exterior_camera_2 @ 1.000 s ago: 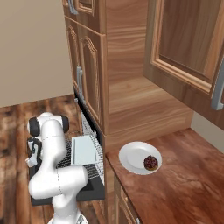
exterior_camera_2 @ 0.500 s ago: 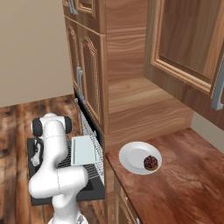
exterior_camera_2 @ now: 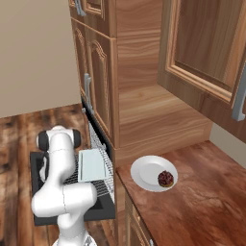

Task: Take the baked cake out of the oven and place it on the plate for cooling. Then close the oven door.

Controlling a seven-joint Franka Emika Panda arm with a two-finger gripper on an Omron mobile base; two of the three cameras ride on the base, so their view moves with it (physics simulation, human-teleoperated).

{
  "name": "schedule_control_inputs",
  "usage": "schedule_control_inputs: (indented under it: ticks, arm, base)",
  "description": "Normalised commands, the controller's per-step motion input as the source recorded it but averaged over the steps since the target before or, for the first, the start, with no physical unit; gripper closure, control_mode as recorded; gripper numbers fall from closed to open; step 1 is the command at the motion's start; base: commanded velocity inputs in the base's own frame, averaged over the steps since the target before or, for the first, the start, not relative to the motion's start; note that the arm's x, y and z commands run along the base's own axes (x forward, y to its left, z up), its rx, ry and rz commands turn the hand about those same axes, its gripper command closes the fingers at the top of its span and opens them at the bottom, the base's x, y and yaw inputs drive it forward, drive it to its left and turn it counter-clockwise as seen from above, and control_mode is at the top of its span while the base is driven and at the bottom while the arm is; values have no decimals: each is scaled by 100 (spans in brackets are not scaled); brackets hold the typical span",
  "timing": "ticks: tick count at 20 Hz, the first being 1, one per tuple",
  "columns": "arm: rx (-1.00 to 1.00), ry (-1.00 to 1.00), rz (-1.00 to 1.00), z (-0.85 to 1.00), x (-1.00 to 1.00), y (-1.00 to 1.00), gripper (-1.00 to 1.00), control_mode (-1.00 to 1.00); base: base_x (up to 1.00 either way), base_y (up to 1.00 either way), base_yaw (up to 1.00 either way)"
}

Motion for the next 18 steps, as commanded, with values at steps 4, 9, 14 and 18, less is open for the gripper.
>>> schedule_control_inputs:
  ticks: [4,9,14,18]
  arm:
    - [0,0,0,-18,31,-43,-100,-100]
    - [0,0,0,-16,35,-50,-100,-100]
    - [0,0,0,-16,40,-50,-100,-100]
    - [0,0,0,-13,41,-48,-100,-100]
  base:
    - [0,0,0]
    - [0,0,0]
    - [0,0,0]
    - [0,0,0]
